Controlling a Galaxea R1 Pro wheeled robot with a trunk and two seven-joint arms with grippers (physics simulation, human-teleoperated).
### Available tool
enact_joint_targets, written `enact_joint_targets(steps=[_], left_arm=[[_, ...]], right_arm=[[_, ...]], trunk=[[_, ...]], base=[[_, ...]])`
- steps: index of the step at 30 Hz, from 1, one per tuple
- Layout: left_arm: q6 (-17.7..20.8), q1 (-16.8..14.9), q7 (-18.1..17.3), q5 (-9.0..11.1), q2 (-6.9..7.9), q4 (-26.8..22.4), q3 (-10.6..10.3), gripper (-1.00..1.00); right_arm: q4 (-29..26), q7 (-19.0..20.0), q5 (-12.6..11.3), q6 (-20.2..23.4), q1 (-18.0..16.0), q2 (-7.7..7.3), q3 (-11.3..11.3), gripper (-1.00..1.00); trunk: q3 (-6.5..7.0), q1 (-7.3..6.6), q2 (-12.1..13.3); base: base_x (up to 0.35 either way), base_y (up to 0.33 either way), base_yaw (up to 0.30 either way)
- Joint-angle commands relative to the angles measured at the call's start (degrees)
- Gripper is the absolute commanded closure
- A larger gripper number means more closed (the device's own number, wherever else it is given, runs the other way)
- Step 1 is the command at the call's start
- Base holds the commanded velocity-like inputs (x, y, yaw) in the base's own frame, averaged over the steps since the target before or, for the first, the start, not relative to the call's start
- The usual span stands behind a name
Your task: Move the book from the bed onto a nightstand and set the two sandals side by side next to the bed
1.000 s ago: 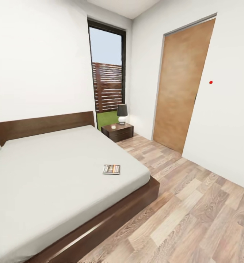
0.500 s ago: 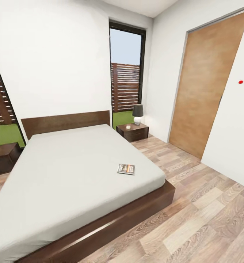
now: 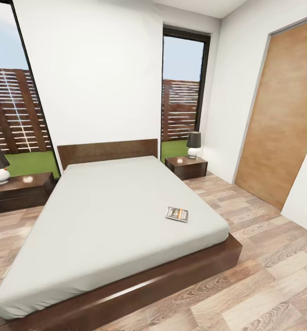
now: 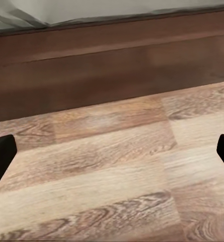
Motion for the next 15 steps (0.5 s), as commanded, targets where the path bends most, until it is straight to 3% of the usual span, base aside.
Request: enact_joint_targets(steps=[1,15], left_arm=[[-0.15,-0.04,-0.06,0.46,-0.03,0.04,0.03,-1.00],[-0.15,-0.04,-0.06,0.46,-0.03,0.04,0.03,-1.00]], right_arm=[[0.02,-0.08,-0.01,-0.18,-0.02,0.02,-0.04,-1.00],[0.02,-0.08,-0.01,-0.18,-0.02,0.03,-0.06,-1.00]], trunk=[[-0.06,0.00,-0.03],[-0.06,0.00,-0.03]], base=[[0.000,0.000,0.290],[0.000,0.000,0.290]])
